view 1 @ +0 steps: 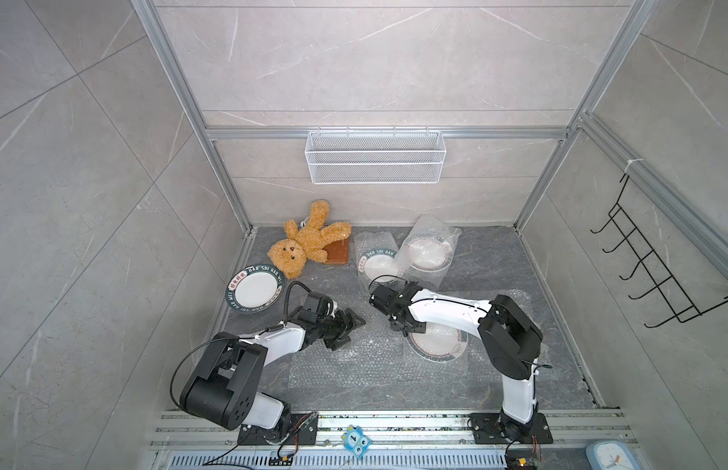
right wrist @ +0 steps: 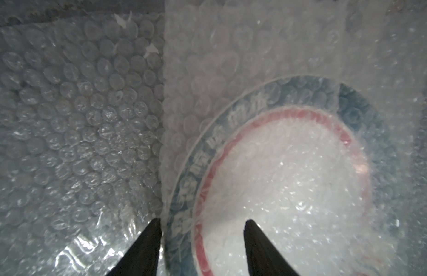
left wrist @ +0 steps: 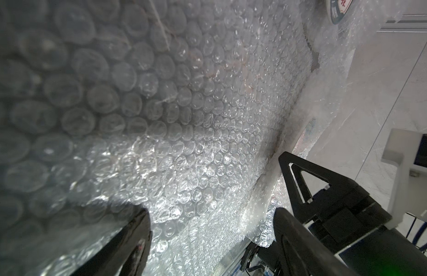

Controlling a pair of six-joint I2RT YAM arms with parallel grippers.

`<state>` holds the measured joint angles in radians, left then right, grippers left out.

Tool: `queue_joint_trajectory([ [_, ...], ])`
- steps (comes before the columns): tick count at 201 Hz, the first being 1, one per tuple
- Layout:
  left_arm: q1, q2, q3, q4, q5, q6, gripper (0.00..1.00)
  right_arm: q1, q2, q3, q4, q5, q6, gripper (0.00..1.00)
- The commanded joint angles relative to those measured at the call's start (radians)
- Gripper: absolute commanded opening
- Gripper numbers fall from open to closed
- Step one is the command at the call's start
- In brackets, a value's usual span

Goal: Unpack dinner plates from bubble wrap
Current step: Adjust the bubble wrap on the bubble wrap.

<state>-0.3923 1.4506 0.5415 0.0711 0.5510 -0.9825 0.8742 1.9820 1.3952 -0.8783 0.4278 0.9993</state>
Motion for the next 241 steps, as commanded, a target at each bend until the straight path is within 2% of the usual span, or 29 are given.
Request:
queue_joint_trajectory([
  [1, 0.007, 0.003, -0.02, -0.017, -0.013, 0.021, 0.83, 0.003, 0.04, 0.045, -0.043, 0.038, 0.015, 0.56],
  [25, 0.007, 0.008, -0.026, -0.007, -0.016, 0.015, 0.83, 0.005, 0.061, 0.055, -0.042, 0.041, 0.013, 0.53],
  [49, 0.009, 0.012, -0.025, -0.005, -0.016, 0.012, 0.83, 0.005, 0.073, 0.058, -0.041, 0.058, 0.007, 0.46],
  [75, 0.015, 0.013, -0.025, -0.004, -0.016, 0.014, 0.82, 0.011, 0.076, 0.06, -0.045, 0.079, 0.002, 0.32],
  [105, 0.021, 0.021, -0.029, -0.003, -0.019, 0.012, 0.82, 0.011, 0.075, 0.047, -0.043, 0.084, -0.005, 0.23],
  [148, 0.029, 0.016, -0.04, -0.004, -0.022, 0.008, 0.81, 0.021, 0.021, 0.041, -0.081, 0.121, -0.01, 0.05],
  [203, 0.045, 0.057, -0.051, 0.028, -0.008, 0.018, 0.81, 0.029, -0.153, 0.084, -0.225, 0.228, -0.038, 0.0],
  [241, 0.047, 0.054, -0.045, 0.032, -0.001, 0.018, 0.81, 0.031, -0.277, 0.127, -0.275, 0.244, -0.081, 0.0],
])
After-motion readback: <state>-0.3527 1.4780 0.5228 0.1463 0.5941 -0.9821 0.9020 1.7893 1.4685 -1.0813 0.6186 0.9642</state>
